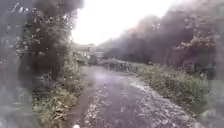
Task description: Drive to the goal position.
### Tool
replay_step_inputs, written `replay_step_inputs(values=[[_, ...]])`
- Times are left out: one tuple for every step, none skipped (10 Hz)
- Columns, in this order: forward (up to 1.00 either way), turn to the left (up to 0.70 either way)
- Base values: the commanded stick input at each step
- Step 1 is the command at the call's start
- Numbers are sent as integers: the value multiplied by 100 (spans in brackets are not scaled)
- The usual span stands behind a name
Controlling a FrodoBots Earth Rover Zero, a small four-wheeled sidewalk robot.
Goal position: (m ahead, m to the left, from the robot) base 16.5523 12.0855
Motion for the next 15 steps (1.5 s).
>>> replay_step_inputs(values=[[85, 0], [85, 0], [85, 0], [85, 0], [85, 0], [85, 0], [85, 0], [85, 0], [85, 0], [85, 0], [85, 0], [85, 0], [85, 5], [85, 8], [85, 11]])
